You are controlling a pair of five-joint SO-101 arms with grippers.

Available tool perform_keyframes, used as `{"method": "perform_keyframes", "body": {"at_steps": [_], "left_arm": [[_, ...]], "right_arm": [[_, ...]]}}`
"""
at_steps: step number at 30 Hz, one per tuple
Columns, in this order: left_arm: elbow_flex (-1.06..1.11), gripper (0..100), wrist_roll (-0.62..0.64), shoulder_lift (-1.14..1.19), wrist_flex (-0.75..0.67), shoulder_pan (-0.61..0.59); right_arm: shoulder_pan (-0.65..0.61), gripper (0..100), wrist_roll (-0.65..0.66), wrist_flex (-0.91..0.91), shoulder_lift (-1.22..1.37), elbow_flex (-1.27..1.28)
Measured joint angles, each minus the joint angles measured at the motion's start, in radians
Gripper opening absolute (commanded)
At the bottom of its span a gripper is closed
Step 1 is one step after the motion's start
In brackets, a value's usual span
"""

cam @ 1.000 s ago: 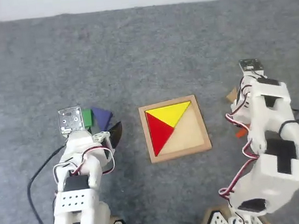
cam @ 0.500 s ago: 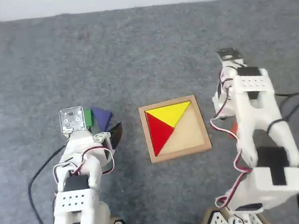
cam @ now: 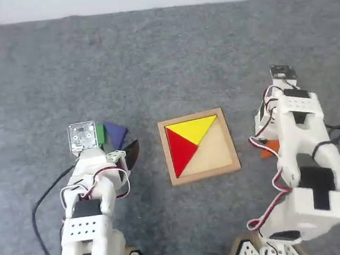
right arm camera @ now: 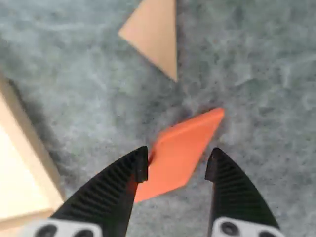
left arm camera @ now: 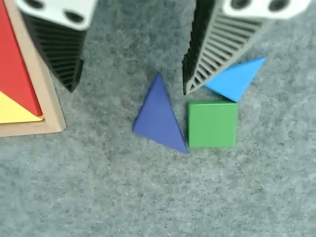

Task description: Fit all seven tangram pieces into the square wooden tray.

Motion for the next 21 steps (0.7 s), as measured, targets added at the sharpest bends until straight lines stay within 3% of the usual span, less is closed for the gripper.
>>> {"method": "perform_keyframes", "body": {"at_steps": [5,10,21], "left_arm": [[0.000,31,0.000,0.000,0.000,0.000],[0.000,31,0.000,0.000,0.000,0.000],[0.000,31,0.000,0.000,0.000,0.000]], "right_arm": [[-0.005,18.6,-0.003,-0.003,0.080,-0.038],[0.006,4.4,-0.003,0.041,0.124,-0.103],[-0.003,3.7,-0.003,0.072,0.103,-0.114]]}}
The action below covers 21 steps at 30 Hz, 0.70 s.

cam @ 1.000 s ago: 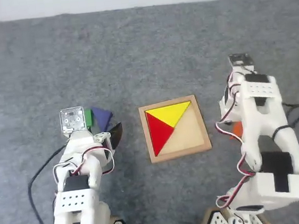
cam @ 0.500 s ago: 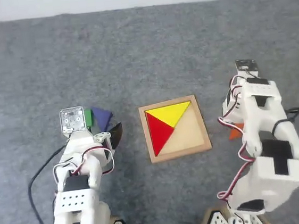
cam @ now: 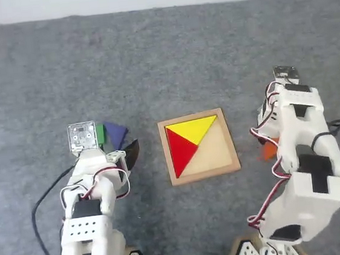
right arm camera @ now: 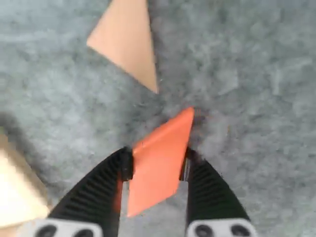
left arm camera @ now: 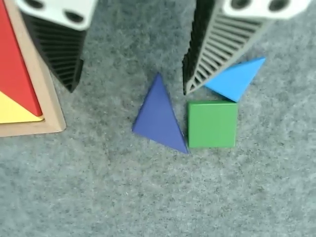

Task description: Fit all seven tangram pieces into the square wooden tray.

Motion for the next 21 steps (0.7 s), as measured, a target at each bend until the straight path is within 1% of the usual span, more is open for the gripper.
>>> {"method": "perform_keyframes", "body": {"at_steps": [4,8,13,15,19,21], "left_arm": [[0.000,31,0.000,0.000,0.000,0.000],[0.000,31,0.000,0.000,0.000,0.000],[0.000,31,0.000,0.000,0.000,0.000],[0.000,31,0.000,0.000,0.000,0.000],[0.000,31,0.000,0.000,0.000,0.000],[0.000,31,0.000,0.000,0.000,0.000]], "right_arm": [[-0.101,3.7,-0.003,0.046,-0.089,0.000],[-0.241,3.7,-0.003,0.075,-0.193,0.000],[-0.410,3.7,-0.003,0.077,-0.224,-0.014],[-0.439,3.7,-0.032,0.078,-0.224,-0.034],[-0.473,3.7,-0.166,0.078,-0.155,-0.072],[-0.500,3.7,-0.187,0.078,-0.098,-0.086]]}}
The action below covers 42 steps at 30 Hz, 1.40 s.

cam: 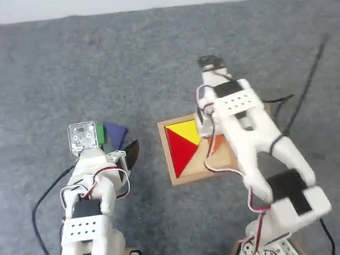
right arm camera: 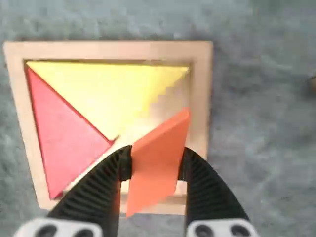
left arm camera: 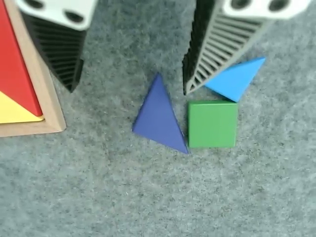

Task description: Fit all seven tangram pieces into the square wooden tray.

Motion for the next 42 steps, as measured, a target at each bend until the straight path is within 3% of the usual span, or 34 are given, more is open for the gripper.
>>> {"method": "perform_keyframes", "body": {"at_steps": [8,25,38,42], "left_arm": [[0.000,31,0.000,0.000,0.000,0.000],[0.000,31,0.000,0.000,0.000,0.008],[0.000,31,0.000,0.000,0.000,0.008],[0.000,31,0.000,0.000,0.000,0.008]], "right_arm": [[-0.008,2.4,-0.084,0.000,0.189,-0.095],[-0.006,1.7,-0.127,-0.071,0.199,-0.106],[-0.009,1.7,-0.002,0.034,0.201,-0.218],[-0.009,2.4,0.092,0.044,0.201,-0.235]]}}
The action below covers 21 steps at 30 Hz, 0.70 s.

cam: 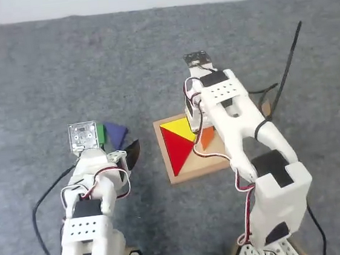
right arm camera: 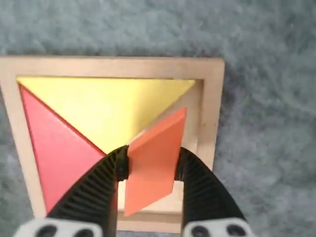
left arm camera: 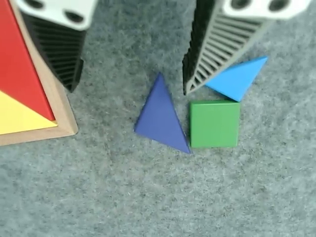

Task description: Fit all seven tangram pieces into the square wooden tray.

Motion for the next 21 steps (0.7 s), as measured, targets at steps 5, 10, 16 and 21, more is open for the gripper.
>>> {"method": "perform_keyframes", "body": {"at_steps": [5,10,16,21], "left_arm": [[0.000,31,0.000,0.000,0.000,0.000],[0.000,31,0.000,0.000,0.000,0.000],[0.000,31,0.000,0.000,0.000,0.000],[0.000,31,0.000,0.000,0.000,0.000]], "right_arm": [[-0.002,15.2,0.051,0.002,0.000,-0.002],[-0.002,25.7,0.060,0.002,0.000,-0.002],[-0.002,27.0,0.064,0.000,0.000,-0.002],[-0.002,27.0,0.064,0.000,0.000,0.002]]}}
